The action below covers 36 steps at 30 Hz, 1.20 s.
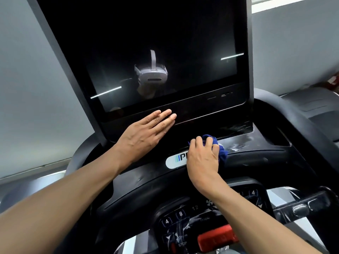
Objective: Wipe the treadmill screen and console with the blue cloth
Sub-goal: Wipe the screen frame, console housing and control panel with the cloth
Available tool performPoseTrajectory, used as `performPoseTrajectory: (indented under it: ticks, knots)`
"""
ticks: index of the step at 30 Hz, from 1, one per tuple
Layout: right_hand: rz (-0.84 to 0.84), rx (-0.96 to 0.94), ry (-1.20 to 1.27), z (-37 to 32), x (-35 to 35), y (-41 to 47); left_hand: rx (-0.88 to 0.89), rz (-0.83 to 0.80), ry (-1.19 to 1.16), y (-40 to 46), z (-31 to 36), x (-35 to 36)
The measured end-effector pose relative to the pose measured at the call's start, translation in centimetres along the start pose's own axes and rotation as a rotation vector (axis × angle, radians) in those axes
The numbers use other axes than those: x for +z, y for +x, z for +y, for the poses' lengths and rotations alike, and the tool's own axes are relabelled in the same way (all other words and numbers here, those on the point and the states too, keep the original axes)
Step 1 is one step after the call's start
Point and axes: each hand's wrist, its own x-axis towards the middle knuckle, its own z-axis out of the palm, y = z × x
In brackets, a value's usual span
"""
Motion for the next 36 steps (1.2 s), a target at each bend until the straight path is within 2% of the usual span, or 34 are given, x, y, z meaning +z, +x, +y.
performPoseTrajectory:
  ticks: [5, 8, 11, 16, 20, 21, 24, 26, 28, 31, 36]
  knots:
    - [0.056, 0.074, 0.077, -0.8, 0.1, -1.4, -0.01, 0.011, -0.003, -0.1, 0.6, 0.1]
    - [0.033, 0.025, 0.127, -2.1, 0.7, -3.8, -0.009, 0.016, 0.013, -0.1, 0.8, 0.4]
    - [0.002, -0.01, 0.112, -0.1, 0.2, -3.9, -0.016, 0.032, 0.005, 0.1, 0.9, 0.4]
    - [-0.019, 0.244, 0.043, 3.8, -1.0, -1.2, -0.016, 0.047, -0.021, 0.0, 2.4, 0.4]
    - [-0.062, 0.007, 0.118, 0.6, -1.1, -3.1, 0.008, 0.095, -0.062, 1.1, 4.0, 0.4]
    - [-0.055, 0.028, 0.123, 1.3, -0.8, -2.5, 0.006, 0.101, -0.076, 1.5, 4.0, 0.2]
    - [-0.019, 0.317, 0.095, 5.7, -0.4, 0.6, -0.001, 0.103, -0.108, 2.4, 4.0, -0.2]
    - [-0.083, 0.428, 0.119, 7.2, -0.8, 1.8, 0.01, 0.086, -0.106, 3.0, 4.1, -0.4]
    - [-0.143, 0.455, 0.162, 6.5, -1.7, 2.2, 0.027, 0.075, -0.111, 4.1, 4.2, -0.3]
    - [-0.181, 0.384, 0.141, 5.7, -2.5, 1.9, 0.05, 0.058, -0.113, 6.7, 4.4, -0.9]
    - [-0.253, 0.407, 0.138, 13.4, -2.7, 5.5, 0.103, 0.032, -0.118, 11.3, 4.1, -2.5]
